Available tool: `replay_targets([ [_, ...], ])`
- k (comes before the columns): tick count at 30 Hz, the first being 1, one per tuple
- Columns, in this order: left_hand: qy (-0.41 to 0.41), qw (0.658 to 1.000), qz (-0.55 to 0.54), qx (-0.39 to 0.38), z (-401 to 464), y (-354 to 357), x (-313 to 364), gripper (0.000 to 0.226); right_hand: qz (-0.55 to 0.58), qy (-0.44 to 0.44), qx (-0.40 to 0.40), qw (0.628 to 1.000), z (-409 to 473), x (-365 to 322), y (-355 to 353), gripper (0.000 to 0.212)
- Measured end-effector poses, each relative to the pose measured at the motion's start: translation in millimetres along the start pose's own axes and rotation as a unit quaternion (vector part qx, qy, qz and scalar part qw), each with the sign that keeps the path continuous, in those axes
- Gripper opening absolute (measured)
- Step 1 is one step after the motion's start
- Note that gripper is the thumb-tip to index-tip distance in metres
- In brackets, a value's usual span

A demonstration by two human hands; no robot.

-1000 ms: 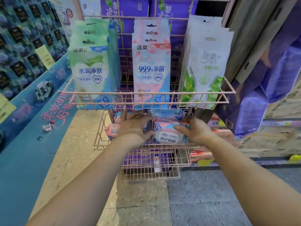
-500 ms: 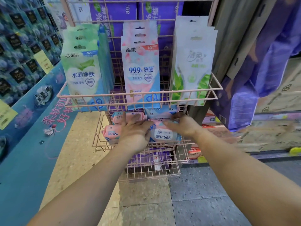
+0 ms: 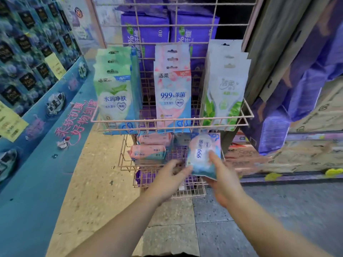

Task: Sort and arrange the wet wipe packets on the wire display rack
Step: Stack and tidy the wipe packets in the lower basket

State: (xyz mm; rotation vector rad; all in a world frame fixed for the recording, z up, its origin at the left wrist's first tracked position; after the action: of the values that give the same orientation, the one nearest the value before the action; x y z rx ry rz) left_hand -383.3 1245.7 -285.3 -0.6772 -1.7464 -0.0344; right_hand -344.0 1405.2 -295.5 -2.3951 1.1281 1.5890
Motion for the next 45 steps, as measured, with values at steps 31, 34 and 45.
replay_targets([
  [31,0.138,0.92,0.363,0.051,32,-6,22,0.037,-0.694,-0.075,-0.012,0.715,66,-37,24,0.021],
  [34,0.196,0.928,0.268,0.168,13,-61,34,0.021,-0.638,-0.189,0.002,0.746,51,-40,51,0.032],
  [45,0.011,0.934,0.337,0.121,93,-164,-21,0.027,-0.652,-0.223,0.007,0.724,79,9,128,0.021],
])
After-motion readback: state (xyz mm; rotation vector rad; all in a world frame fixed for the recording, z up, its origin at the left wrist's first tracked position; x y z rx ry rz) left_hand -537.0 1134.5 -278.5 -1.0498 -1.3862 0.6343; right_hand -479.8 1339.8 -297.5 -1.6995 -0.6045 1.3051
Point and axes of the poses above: each hand's wrist, its own z-axis towards the middle knuckle, its own y-axis out of the palm, x = y × z, the point moved 7 cm from there along z, towards the middle knuckle, and after that the axes turned 5 degrees about z, right-handed, at the moved point
